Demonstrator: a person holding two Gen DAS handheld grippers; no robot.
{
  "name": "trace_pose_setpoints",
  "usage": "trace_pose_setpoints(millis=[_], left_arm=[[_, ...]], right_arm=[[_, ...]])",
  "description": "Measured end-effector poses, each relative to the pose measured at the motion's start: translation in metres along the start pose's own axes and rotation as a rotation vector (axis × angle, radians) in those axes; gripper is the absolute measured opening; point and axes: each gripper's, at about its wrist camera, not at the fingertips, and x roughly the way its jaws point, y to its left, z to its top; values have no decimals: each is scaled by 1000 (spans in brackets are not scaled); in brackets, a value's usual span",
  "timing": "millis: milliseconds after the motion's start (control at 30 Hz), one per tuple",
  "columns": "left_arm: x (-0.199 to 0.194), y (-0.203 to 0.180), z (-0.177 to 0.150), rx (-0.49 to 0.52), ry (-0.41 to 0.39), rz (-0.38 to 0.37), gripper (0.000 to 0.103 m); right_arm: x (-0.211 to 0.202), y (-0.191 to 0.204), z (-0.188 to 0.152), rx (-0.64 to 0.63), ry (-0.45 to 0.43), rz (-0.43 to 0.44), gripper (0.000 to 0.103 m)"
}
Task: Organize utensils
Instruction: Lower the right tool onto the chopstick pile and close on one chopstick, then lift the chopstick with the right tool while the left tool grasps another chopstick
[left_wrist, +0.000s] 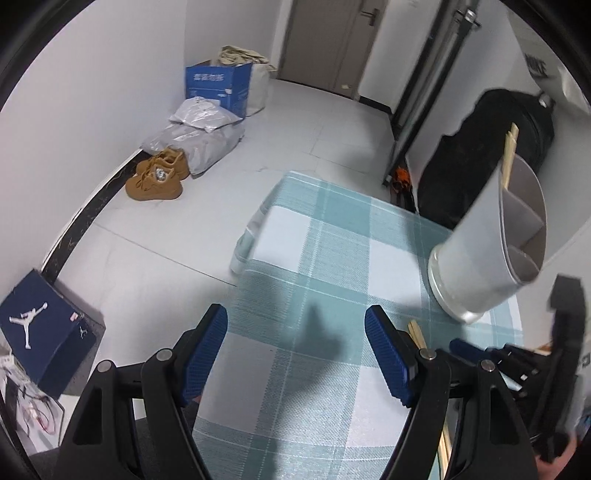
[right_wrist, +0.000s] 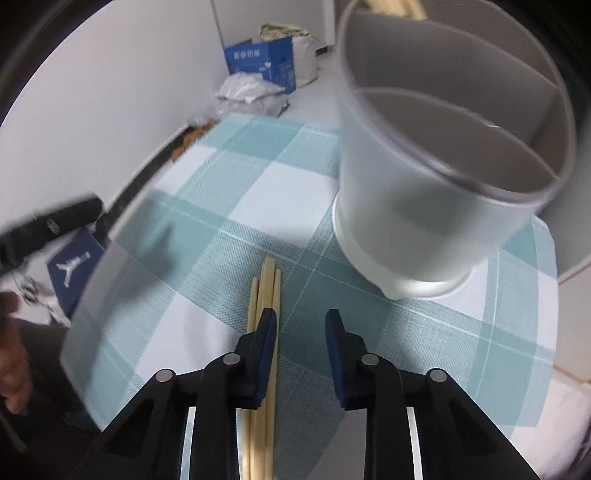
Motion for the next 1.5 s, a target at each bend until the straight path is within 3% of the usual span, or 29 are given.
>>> trace_pose_setpoints(millis=[600,800,900,1100,1367,1500], left_arm=[[6,25,8,-120,53,-35,73],[11,31,9,-151,86,-37,73],[12,31,7,-147,93,-33,73],[22,14,-1,-131,163,-133,73],[35,-48,-22,58,278,-231,73],[39,-65,-33,124,303,-198,73]], right_arm=[[17,13,18,-58,57,-45,22],[23,19,26,-63,52,-22,5],[24,19,27,-46,45,-10,4],[-16,-1,20,33,-75,30,4],[-86,-41,-6,168,-268,121,4],[-106,-57,-18,222,-332,131,4]])
